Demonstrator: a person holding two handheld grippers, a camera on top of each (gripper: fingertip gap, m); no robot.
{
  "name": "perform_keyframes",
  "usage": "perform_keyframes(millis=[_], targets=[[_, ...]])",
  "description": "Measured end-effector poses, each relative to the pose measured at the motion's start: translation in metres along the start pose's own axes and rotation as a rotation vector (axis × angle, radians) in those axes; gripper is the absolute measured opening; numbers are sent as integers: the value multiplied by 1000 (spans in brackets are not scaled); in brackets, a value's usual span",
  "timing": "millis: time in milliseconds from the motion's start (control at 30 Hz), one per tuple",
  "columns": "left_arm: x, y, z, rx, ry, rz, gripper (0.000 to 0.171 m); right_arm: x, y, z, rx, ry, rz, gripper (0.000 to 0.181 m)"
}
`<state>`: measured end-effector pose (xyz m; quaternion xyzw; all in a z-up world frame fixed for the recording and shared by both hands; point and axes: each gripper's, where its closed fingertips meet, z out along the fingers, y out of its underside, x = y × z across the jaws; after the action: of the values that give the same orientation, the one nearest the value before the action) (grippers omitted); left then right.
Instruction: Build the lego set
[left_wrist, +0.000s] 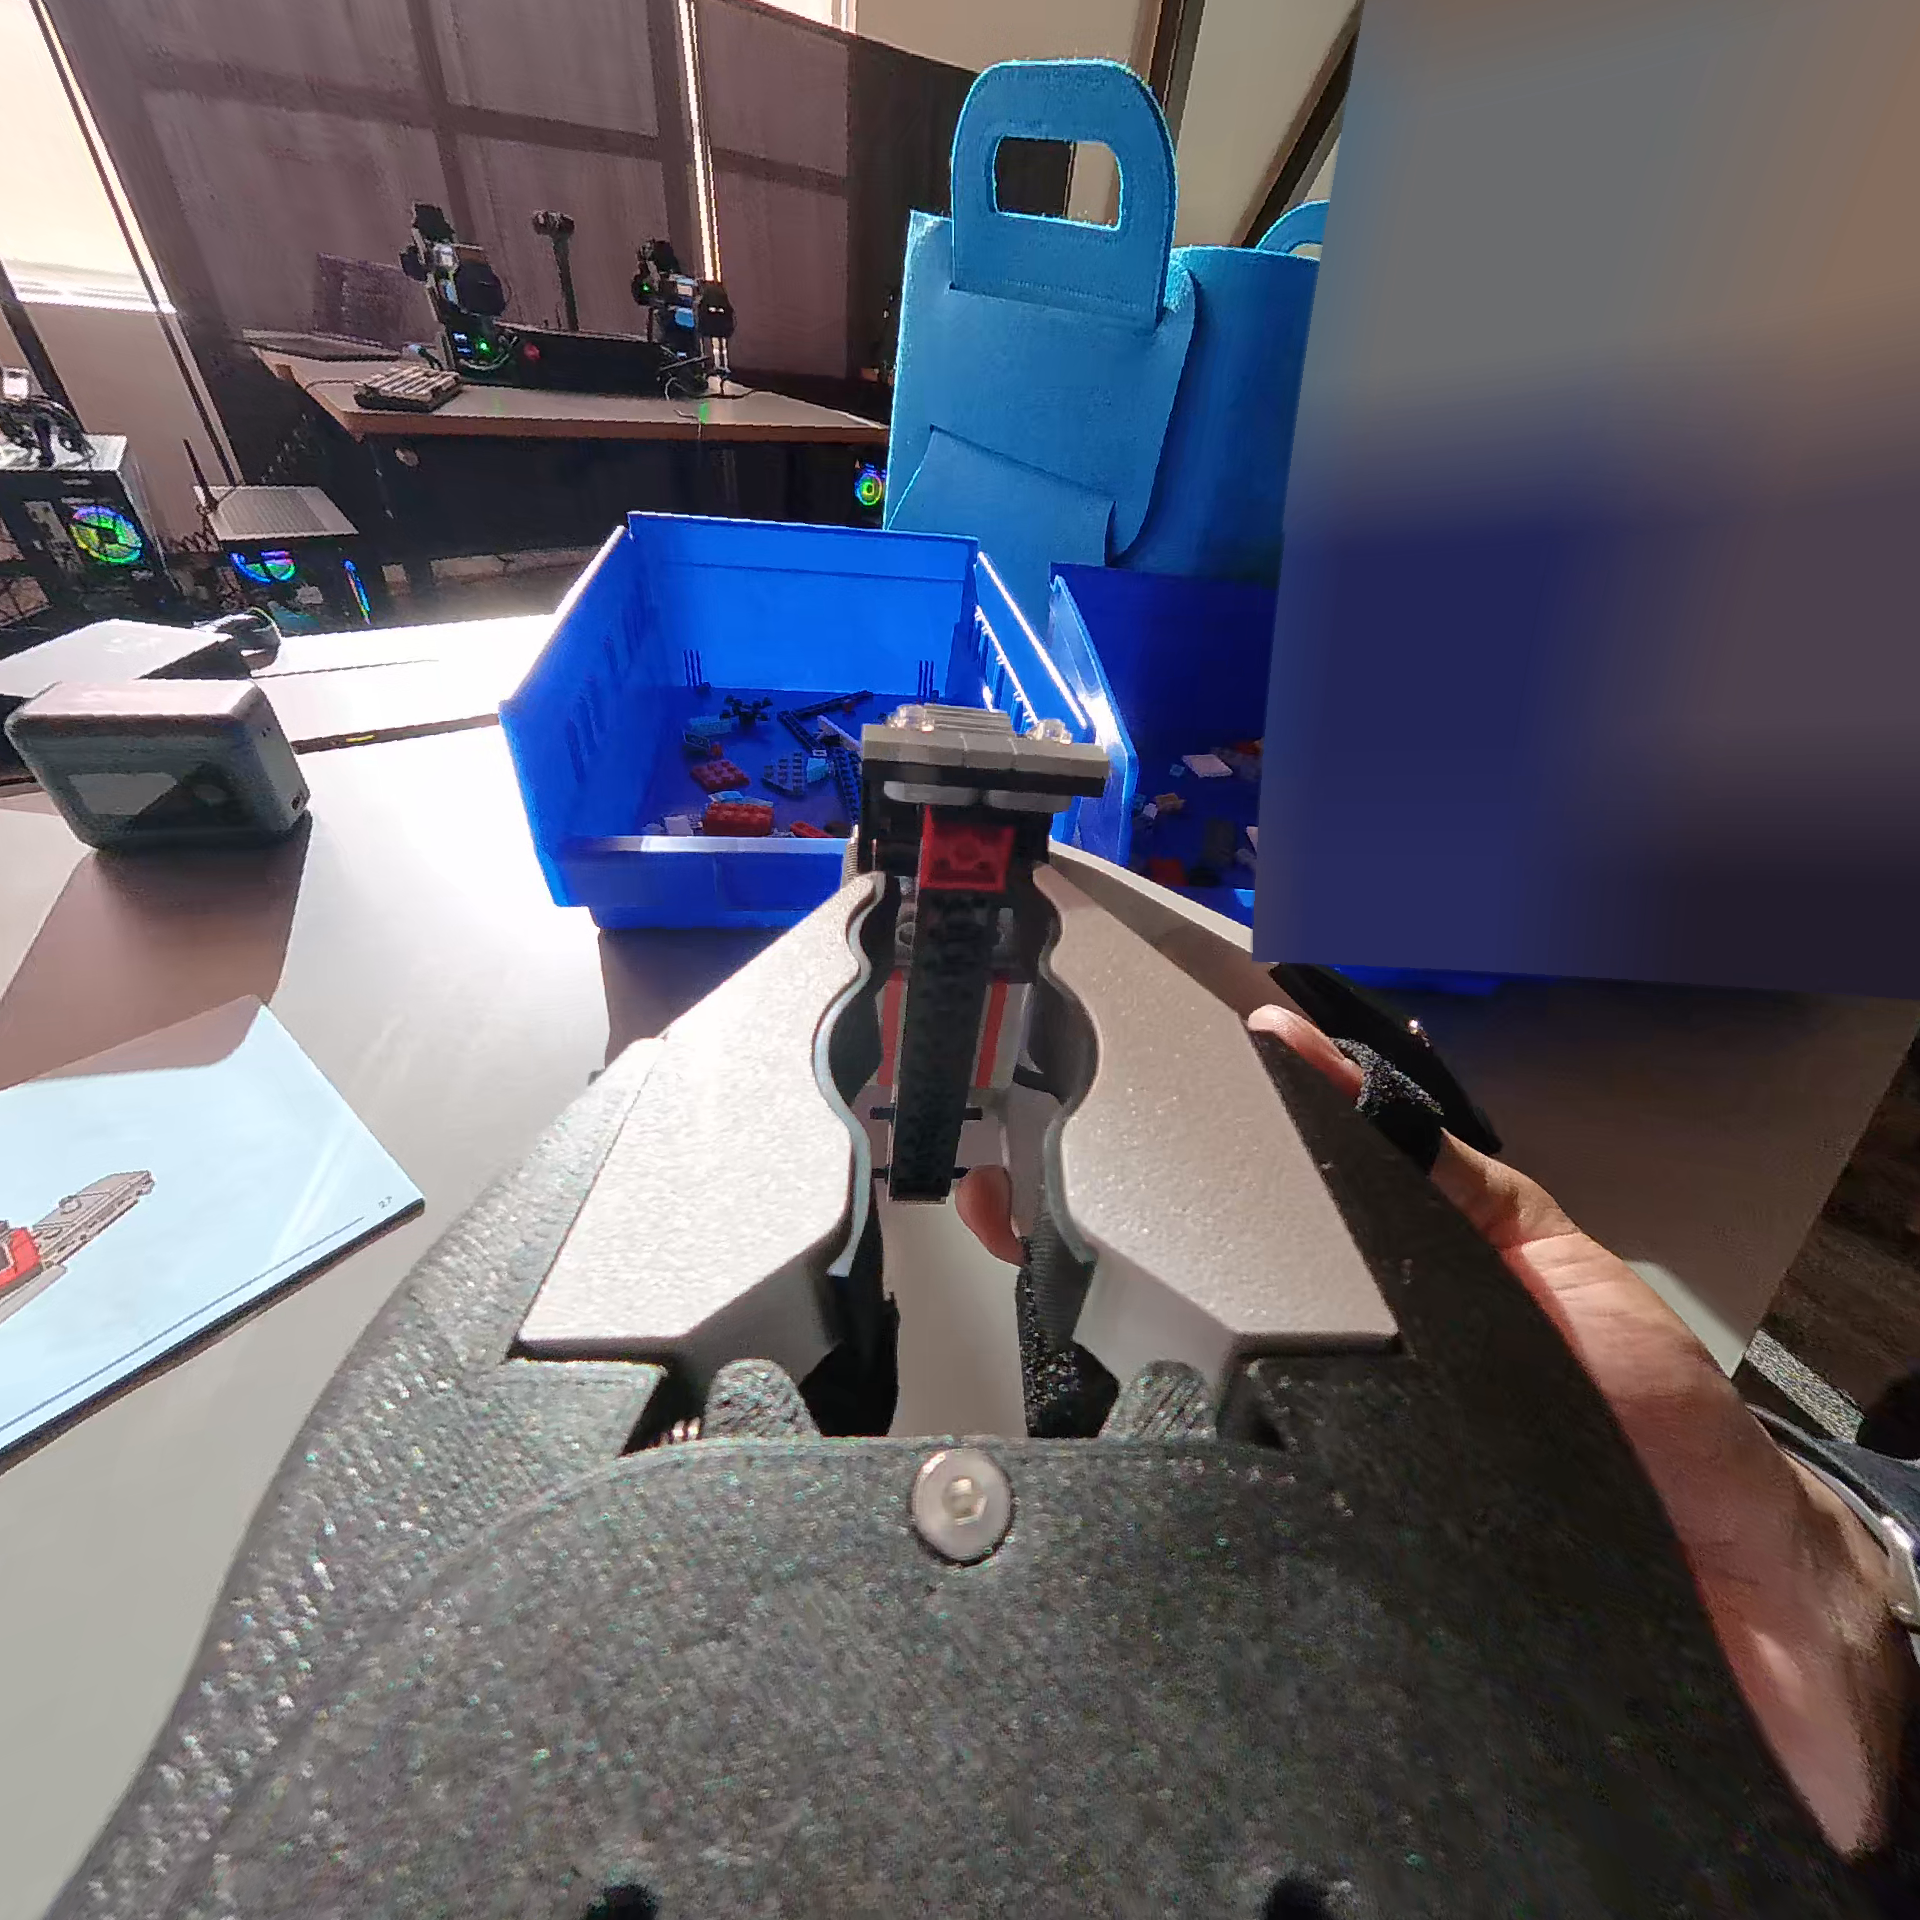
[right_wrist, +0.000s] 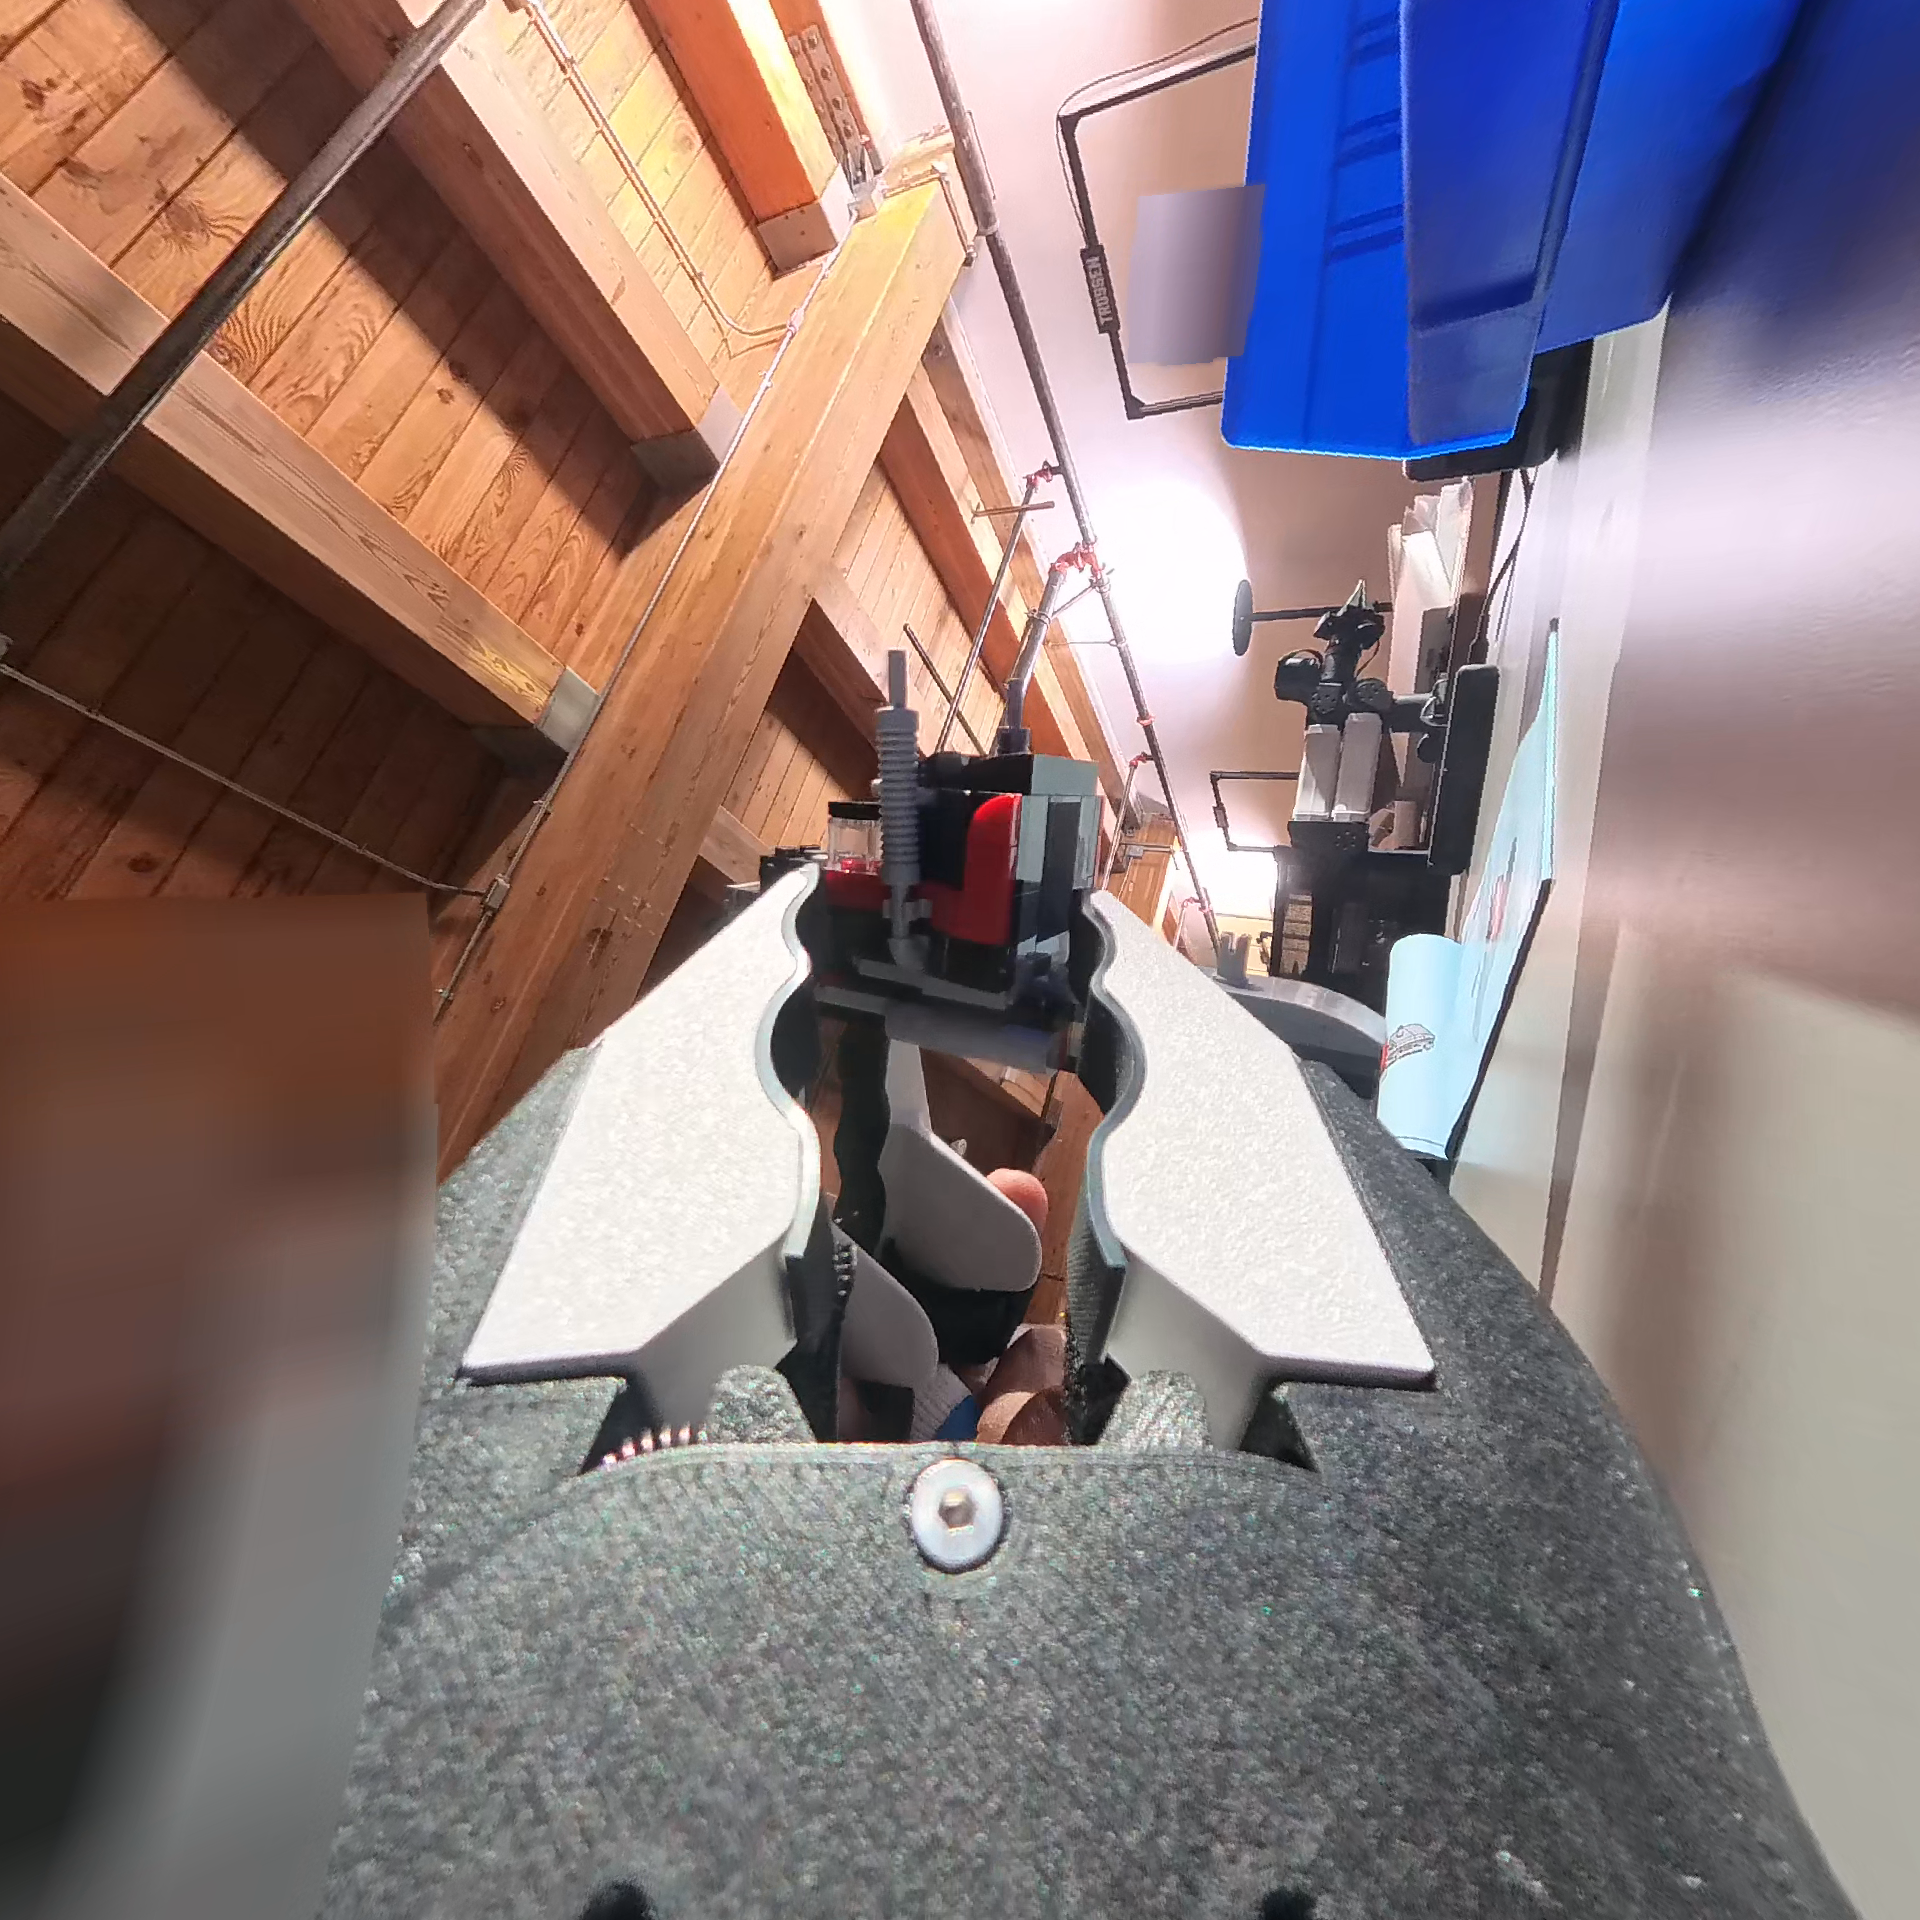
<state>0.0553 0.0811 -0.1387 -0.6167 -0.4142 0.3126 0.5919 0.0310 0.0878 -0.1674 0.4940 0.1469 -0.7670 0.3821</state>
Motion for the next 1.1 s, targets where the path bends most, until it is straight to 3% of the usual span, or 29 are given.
perform_keyframes(millis=[1100], targets=[[-3, 3, 11, 56, 79, -23, 18, 1, 2, -1, -17, 4, -58, 50]])
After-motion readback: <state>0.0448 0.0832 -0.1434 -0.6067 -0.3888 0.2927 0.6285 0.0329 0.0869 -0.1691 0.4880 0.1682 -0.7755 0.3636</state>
